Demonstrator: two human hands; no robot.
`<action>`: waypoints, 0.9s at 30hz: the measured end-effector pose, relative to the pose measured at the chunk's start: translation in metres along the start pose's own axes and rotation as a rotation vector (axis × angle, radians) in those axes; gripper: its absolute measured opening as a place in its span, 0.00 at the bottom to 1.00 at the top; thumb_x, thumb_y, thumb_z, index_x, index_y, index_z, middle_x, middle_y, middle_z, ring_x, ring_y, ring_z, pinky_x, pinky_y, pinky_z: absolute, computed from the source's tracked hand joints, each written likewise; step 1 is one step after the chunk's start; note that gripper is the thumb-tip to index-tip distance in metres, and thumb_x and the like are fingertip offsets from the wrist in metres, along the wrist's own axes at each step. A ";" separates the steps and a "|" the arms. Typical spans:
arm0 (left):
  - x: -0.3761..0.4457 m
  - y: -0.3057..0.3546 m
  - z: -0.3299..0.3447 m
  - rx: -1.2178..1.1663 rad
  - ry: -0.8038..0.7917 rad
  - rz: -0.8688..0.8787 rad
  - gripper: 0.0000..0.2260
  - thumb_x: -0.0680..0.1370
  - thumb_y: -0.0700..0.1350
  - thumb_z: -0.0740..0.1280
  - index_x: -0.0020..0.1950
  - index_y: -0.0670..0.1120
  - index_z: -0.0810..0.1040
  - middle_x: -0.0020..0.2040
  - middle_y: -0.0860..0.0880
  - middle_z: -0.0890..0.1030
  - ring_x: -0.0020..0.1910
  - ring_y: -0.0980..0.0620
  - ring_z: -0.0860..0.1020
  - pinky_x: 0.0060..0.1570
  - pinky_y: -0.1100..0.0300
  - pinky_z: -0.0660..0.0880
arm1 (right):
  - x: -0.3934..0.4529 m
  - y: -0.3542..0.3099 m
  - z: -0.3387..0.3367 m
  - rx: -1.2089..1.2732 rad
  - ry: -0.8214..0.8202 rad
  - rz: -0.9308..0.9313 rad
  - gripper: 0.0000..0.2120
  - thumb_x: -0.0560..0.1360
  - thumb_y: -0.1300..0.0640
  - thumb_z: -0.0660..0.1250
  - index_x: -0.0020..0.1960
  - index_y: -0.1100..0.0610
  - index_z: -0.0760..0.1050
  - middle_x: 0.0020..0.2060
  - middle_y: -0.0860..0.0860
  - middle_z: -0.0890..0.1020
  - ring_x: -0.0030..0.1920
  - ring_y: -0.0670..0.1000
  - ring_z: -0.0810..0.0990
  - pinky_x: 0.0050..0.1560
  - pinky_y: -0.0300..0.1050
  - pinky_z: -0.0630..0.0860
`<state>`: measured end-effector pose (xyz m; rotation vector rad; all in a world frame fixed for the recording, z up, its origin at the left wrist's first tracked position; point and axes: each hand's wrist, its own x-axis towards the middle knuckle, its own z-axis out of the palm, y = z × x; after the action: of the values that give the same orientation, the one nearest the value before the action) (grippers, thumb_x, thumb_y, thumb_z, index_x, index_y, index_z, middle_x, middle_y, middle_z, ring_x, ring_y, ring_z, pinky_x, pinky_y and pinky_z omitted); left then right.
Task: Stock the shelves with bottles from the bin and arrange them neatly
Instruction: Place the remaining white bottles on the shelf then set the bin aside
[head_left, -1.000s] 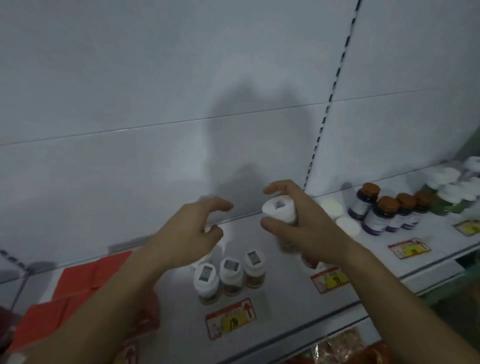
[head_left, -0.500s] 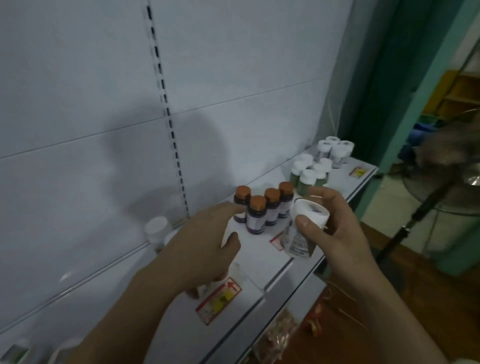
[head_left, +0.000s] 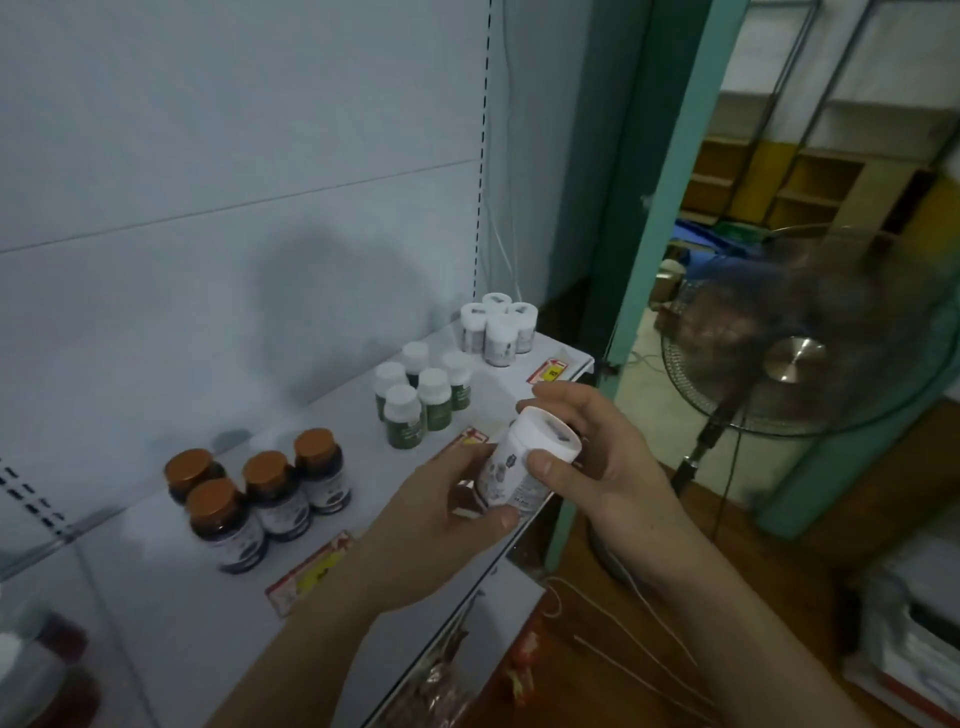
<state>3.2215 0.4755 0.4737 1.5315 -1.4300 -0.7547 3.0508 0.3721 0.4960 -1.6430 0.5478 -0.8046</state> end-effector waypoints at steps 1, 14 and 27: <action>0.011 -0.002 0.006 -0.031 0.043 -0.001 0.20 0.76 0.47 0.72 0.66 0.55 0.75 0.59 0.57 0.82 0.57 0.56 0.81 0.56 0.56 0.80 | 0.010 0.001 -0.011 -0.039 -0.024 -0.007 0.21 0.77 0.64 0.71 0.68 0.52 0.74 0.61 0.45 0.81 0.62 0.46 0.80 0.57 0.47 0.81; 0.192 -0.023 0.007 -0.037 0.477 0.031 0.24 0.68 0.49 0.80 0.56 0.58 0.71 0.56 0.58 0.79 0.52 0.56 0.82 0.48 0.55 0.82 | 0.225 -0.031 -0.104 -0.944 -0.370 -0.196 0.19 0.78 0.44 0.68 0.68 0.45 0.73 0.52 0.38 0.78 0.46 0.42 0.81 0.44 0.37 0.77; 0.279 -0.052 -0.037 0.216 0.665 -0.108 0.19 0.75 0.51 0.74 0.63 0.56 0.72 0.59 0.60 0.77 0.54 0.62 0.78 0.53 0.64 0.78 | 0.416 -0.014 -0.107 -0.930 -0.806 -0.367 0.17 0.78 0.50 0.70 0.62 0.36 0.70 0.57 0.35 0.75 0.53 0.38 0.76 0.49 0.29 0.75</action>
<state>3.3194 0.2065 0.4802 1.8103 -0.9496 -0.1122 3.2416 0.0039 0.6086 -2.7649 -0.0023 -0.0246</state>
